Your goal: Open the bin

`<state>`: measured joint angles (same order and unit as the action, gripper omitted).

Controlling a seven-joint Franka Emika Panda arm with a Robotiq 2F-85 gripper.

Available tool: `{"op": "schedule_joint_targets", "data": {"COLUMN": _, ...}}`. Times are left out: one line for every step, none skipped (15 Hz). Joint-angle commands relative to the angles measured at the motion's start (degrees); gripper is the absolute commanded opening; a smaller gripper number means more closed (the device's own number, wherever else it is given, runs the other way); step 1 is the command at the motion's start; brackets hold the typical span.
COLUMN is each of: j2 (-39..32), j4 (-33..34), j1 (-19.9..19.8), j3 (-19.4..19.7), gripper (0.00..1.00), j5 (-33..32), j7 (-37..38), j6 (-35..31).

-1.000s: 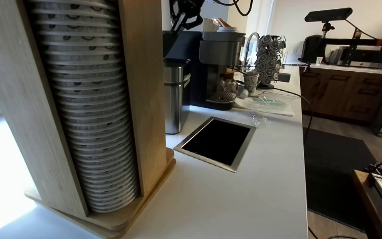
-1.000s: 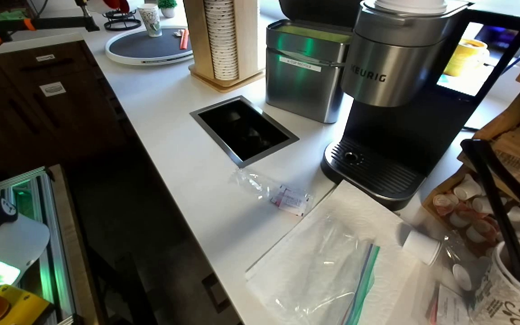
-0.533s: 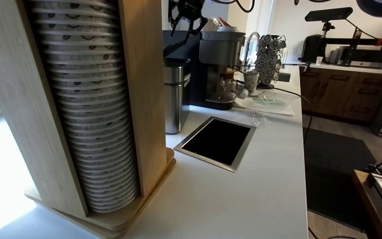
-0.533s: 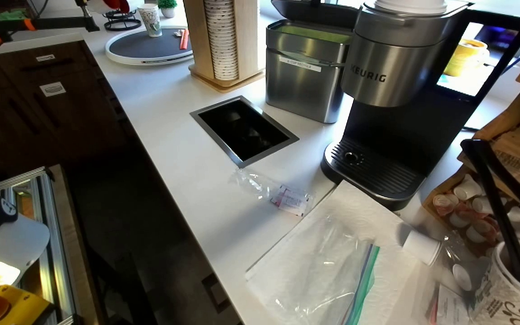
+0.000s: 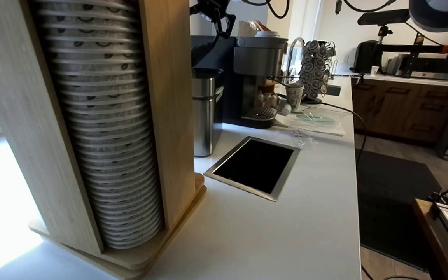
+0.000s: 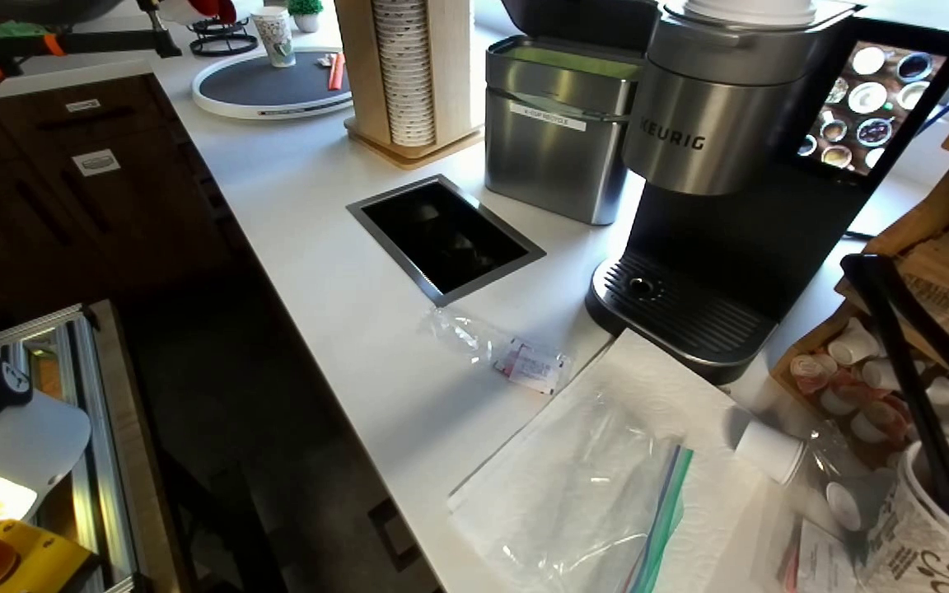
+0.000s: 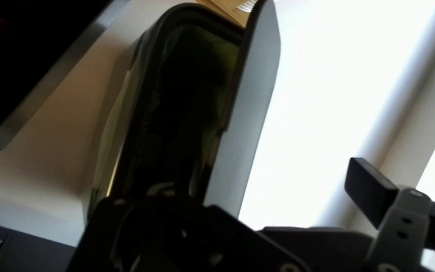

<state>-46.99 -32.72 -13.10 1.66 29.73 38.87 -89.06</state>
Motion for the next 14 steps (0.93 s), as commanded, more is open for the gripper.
{"op": "schedule_joint_targets", "data": {"j2": -2.6, "j4": 3.3, "j1": -0.9, "j3": -2.2, "gripper": 1.00, "j5": 3.2, "j7": -0.4, "j6": -4.8}}
{"op": "schedule_joint_targets", "data": {"j2": -3.0, "j4": 3.5, "j1": -1.1, "j3": -2.8, "gripper": 1.00, "j5": 4.1, "j7": -1.2, "j6": -7.0}}
{"op": "schedule_joint_targets", "data": {"j2": -3.3, "j4": 3.4, "j1": -1.4, "j3": -3.6, "gripper": 1.00, "j5": 5.5, "j7": -1.4, "j6": -9.0}}
{"op": "schedule_joint_targets", "data": {"j2": -3.5, "j4": 3.2, "j1": -1.5, "j3": -3.9, "gripper": 1.00, "j5": 6.0, "j7": -2.4, "j6": -10.6}}
{"op": "schedule_joint_targets", "data": {"j2": -3.7, "j4": 2.9, "j1": -1.7, "j3": -4.3, "gripper": 1.00, "j5": 6.6, "j7": -3.0, "j6": -11.7}}
{"op": "schedule_joint_targets", "data": {"j2": -3.9, "j4": 2.7, "j1": -1.9, "j3": -4.6, "gripper": 1.00, "j5": 7.1, "j7": -4.1, "j6": -12.6}}
{"op": "schedule_joint_targets", "data": {"j2": -4.0, "j4": 2.6, "j1": -2.1, "j3": -4.9, "gripper": 1.00, "j5": 7.7, "j7": -4.8, "j6": -13.7}}
{"op": "schedule_joint_targets", "data": {"j2": -4.2, "j4": 2.6, "j1": -2.4, "j3": -5.5, "gripper": 1.00, "j5": 8.5, "j7": -5.9, "j6": -14.7}}
{"op": "schedule_joint_targets", "data": {"j2": -4.3, "j4": 2.5, "j1": -2.7, "j3": -6.1, "gripper": 1.00, "j5": 9.4, "j7": -6.6, "j6": -15.6}}
{"op": "schedule_joint_targets", "data": {"j2": -4.4, "j4": 2.6, "j1": -3.0, "j3": -6.9, "gripper": 1.00, "j5": 10.4, "j7": -7.9, "j6": -16.6}}
{"op": "schedule_joint_targets", "data": {"j2": -4.4, "j4": 2.5, "j1": -3.1, "j3": -7.5, "gripper": 1.00, "j5": 11.1, "j7": -8.8, "j6": -17.7}}
{"op": "schedule_joint_targets", "data": {"j2": -4.3, "j4": 2.4, "j1": -3.3, "j3": -8.3, "gripper": 1.00, "j5": 12.1, "j7": -9.9, "j6": -18.3}}
{"op": "schedule_joint_targets", "data": {"j2": -4.4, "j4": 2.5, "j1": -3.3, "j3": -9.2, "gripper": 1.00, "j5": 13.1, "j7": -11.5, "j6": -19.9}}
{"op": "schedule_joint_targets", "data": {"j2": -4.3, "j4": 2.5, "j1": -3.4, "j3": -10.1, "gripper": 1.00, "j5": 14.2, "j7": -12.6, "j6": -21.2}}
